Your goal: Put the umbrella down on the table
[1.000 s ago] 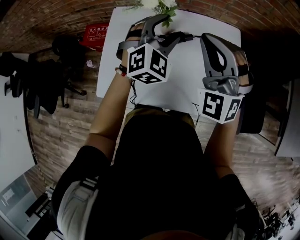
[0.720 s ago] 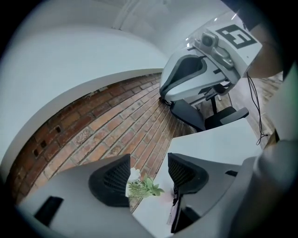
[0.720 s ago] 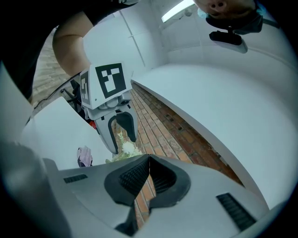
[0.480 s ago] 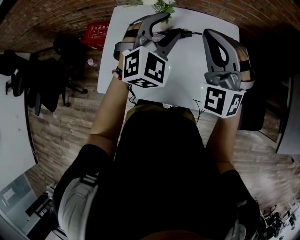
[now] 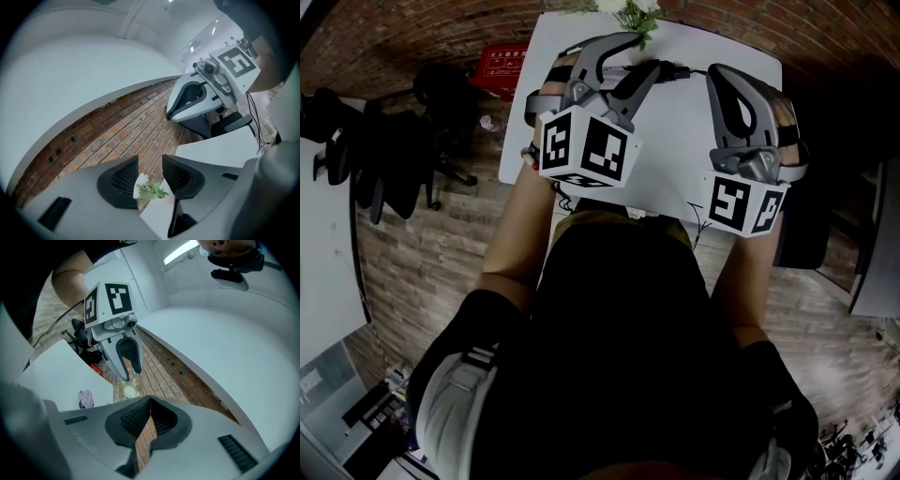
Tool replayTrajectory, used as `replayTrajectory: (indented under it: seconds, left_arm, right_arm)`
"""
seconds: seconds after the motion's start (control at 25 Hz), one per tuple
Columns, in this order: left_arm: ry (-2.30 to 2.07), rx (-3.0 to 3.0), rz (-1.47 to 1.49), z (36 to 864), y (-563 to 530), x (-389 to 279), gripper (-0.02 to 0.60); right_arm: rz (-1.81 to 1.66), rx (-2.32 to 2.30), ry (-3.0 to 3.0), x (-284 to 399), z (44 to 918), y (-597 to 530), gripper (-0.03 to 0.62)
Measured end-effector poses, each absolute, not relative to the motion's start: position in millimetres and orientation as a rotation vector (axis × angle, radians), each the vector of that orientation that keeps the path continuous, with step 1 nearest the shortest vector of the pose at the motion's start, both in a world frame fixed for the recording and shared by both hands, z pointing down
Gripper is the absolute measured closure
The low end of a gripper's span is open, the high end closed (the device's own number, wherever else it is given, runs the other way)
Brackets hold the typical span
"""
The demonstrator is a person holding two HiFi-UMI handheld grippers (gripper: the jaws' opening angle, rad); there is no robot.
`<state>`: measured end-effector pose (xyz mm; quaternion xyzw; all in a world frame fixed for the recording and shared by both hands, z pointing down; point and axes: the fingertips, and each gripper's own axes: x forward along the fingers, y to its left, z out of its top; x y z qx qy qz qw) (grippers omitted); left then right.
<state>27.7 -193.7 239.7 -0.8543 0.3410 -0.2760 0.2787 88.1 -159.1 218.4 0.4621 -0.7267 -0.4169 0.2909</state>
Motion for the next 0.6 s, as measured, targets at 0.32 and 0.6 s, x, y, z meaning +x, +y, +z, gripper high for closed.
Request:
replayTrajectory:
  seconds: [0.32, 0.6]
  left_arm:
    - [0.924, -2.284, -0.654, 227, -182, 25, 0.452]
    - [0.943, -2.236, -0.545, 210, -165, 23, 0.566]
  right_arm:
    - [-1.114, 1.235, -1.929, 89, 216, -151, 0.565]
    - [-1.126, 1.244, -1.916, 90, 211, -140, 0.565]
